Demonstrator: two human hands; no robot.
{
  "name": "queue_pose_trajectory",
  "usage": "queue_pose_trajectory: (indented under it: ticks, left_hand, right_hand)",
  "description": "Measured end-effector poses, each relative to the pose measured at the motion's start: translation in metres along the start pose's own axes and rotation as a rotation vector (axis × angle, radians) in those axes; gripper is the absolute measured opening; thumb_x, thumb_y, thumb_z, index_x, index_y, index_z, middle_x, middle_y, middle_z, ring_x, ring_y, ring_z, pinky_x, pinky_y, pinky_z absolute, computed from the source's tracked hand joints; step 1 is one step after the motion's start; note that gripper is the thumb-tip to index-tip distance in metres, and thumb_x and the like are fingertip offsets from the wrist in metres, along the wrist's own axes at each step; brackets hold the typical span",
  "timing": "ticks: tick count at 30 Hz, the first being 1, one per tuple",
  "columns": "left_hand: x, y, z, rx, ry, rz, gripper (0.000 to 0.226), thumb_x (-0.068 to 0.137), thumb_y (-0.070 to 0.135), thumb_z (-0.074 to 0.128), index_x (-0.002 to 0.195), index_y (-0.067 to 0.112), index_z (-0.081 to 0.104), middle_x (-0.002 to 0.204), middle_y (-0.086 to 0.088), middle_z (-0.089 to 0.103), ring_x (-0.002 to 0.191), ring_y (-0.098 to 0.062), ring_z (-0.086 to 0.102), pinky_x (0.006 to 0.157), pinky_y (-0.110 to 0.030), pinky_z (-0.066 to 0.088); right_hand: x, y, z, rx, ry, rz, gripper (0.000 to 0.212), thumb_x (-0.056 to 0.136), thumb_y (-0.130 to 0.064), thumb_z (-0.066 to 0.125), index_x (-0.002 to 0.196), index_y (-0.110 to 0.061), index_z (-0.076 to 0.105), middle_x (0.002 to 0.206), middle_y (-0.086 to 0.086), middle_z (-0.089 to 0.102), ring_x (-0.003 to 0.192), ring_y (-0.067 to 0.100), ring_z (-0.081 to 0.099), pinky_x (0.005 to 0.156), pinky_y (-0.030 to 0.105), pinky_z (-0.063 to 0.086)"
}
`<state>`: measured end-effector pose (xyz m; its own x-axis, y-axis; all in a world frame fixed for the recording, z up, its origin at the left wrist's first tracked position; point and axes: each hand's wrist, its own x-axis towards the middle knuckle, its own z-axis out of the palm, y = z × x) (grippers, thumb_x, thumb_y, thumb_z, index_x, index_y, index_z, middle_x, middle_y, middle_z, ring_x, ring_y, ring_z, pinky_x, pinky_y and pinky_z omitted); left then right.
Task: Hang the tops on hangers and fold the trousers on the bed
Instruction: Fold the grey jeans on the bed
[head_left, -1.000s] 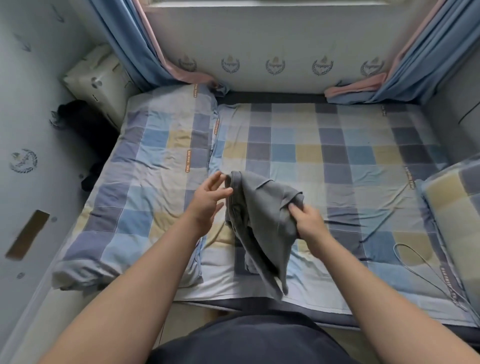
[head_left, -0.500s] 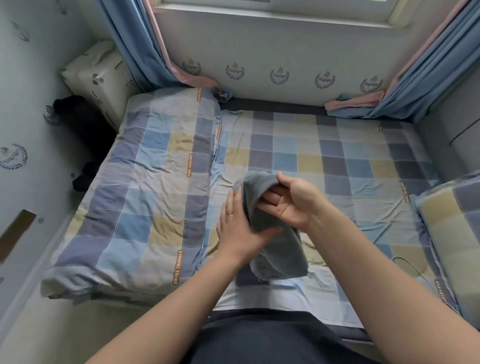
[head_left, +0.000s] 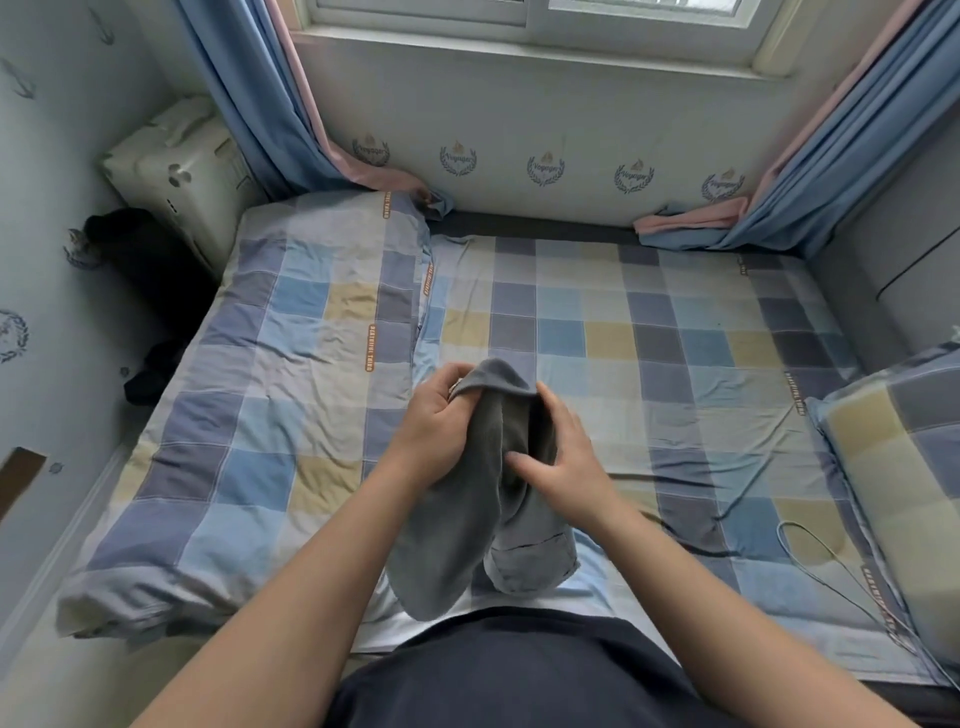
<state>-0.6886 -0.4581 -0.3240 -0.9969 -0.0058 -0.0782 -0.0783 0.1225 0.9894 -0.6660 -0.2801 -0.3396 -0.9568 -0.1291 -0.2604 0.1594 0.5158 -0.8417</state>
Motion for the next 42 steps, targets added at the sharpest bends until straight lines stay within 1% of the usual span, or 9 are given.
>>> queue_pose_trajectory:
  ticks: [6, 10, 14, 18, 23, 27, 35, 38, 42]
  left_hand:
    - [0.003, 0.025, -0.004, -0.014, -0.086, 0.028, 0.026, 0.105, 0.017, 0.052, 0.095, 0.007, 0.074, 0.085, -0.004, 0.070, 0.082, -0.009, 0.064, 0.077, -0.029, 0.053]
    - [0.013, 0.037, -0.007, -0.013, -0.100, 0.059, 0.028, 0.105, 0.019, 0.051, 0.097, 0.004, 0.074, 0.084, -0.003, 0.070, 0.080, -0.010, 0.063, 0.076, -0.026, 0.053]
    - [0.035, 0.025, -0.014, 0.142, 0.097, 0.085, 0.021, 0.103, 0.024, 0.056, 0.094, 0.019, 0.075, 0.087, 0.009, 0.073, 0.086, -0.006, 0.066, 0.083, -0.027, 0.053]
    - [0.044, -0.009, -0.022, 0.336, 0.231, -0.054, 0.031, 0.091, 0.036, 0.056, 0.120, 0.031, 0.064, 0.119, 0.008, 0.068, 0.114, -0.014, 0.061, 0.102, -0.043, 0.050]
    - [0.002, -0.024, 0.010, 0.329, -0.097, -0.176, 0.029, 0.089, 0.032, 0.075, 0.113, 0.020, 0.064, 0.113, 0.004, 0.066, 0.108, -0.016, 0.062, 0.096, -0.030, 0.050]
    - [-0.026, -0.037, 0.037, 0.333, -0.469, -0.315, 0.059, 0.075, 0.054, 0.079, 0.125, 0.035, 0.054, 0.120, 0.012, 0.064, 0.108, -0.005, 0.060, 0.091, -0.029, 0.051]
    - [-0.011, -0.055, 0.038, 0.405, -0.032, -0.343, 0.017, 0.100, 0.018, 0.051, 0.089, 0.023, 0.064, 0.090, -0.005, 0.068, 0.095, -0.032, 0.066, 0.071, -0.035, 0.047]
    - [-0.004, -0.048, 0.025, 0.063, 0.179, -0.514, 0.024, 0.102, 0.014, 0.049, 0.093, 0.022, 0.069, 0.100, -0.012, 0.072, 0.097, -0.030, 0.067, 0.087, -0.047, 0.056]
    - [0.006, -0.033, 0.016, -0.310, 0.369, -0.607, 0.021, 0.104, 0.011, 0.046, 0.112, 0.009, 0.065, 0.092, -0.013, 0.069, 0.080, -0.026, 0.067, 0.067, -0.034, 0.057]
  right_hand:
    - [0.005, 0.014, 0.003, -0.142, 0.081, 0.053, 0.066, 0.075, -0.049, 0.080, 0.134, -0.047, 0.051, 0.159, -0.009, 0.015, 0.142, 0.018, 0.022, 0.120, 0.046, 0.023]
    - [0.014, 0.030, 0.005, -0.126, -0.089, 0.213, 0.010, 0.092, -0.039, 0.065, 0.085, -0.032, 0.064, 0.111, 0.005, 0.069, 0.107, 0.027, 0.059, 0.094, 0.044, 0.049]
    - [0.018, 0.038, 0.002, -0.227, -0.048, 0.253, 0.031, 0.102, -0.029, 0.053, 0.071, -0.026, 0.055, 0.087, 0.004, 0.062, 0.085, 0.026, 0.054, 0.065, 0.033, 0.036]
    - [0.030, 0.032, -0.011, 0.095, 0.057, 0.404, 0.023, 0.100, -0.021, 0.056, 0.089, -0.003, 0.067, 0.087, 0.010, 0.064, 0.081, 0.023, 0.056, 0.068, 0.035, 0.043]
    - [0.042, -0.001, -0.024, 0.506, 0.136, 0.541, 0.014, 0.098, -0.012, 0.053, 0.089, -0.007, 0.063, 0.085, 0.014, 0.066, 0.073, 0.025, 0.061, 0.064, 0.034, 0.050]
    - [0.042, -0.029, -0.025, 0.772, 0.158, 0.540, 0.009, 0.097, -0.012, 0.055, 0.092, -0.006, 0.060, 0.080, 0.012, 0.061, 0.070, 0.022, 0.060, 0.048, 0.026, 0.047]
    - [0.031, -0.057, -0.039, 1.166, -0.116, 0.332, 0.036, 0.097, -0.011, 0.055, 0.133, -0.003, 0.055, 0.124, 0.015, 0.067, 0.114, 0.028, 0.065, 0.093, 0.040, 0.057]
    - [0.025, -0.041, -0.042, 1.034, -0.192, 0.261, 0.036, 0.096, -0.020, 0.060, 0.131, -0.017, 0.060, 0.127, 0.006, 0.069, 0.121, 0.025, 0.064, 0.105, 0.048, 0.048]
    - [0.014, -0.006, -0.031, 0.600, -0.145, 0.199, 0.056, 0.074, -0.039, 0.077, 0.126, -0.032, 0.056, 0.137, 0.003, 0.061, 0.121, 0.019, 0.061, 0.100, 0.042, 0.050]
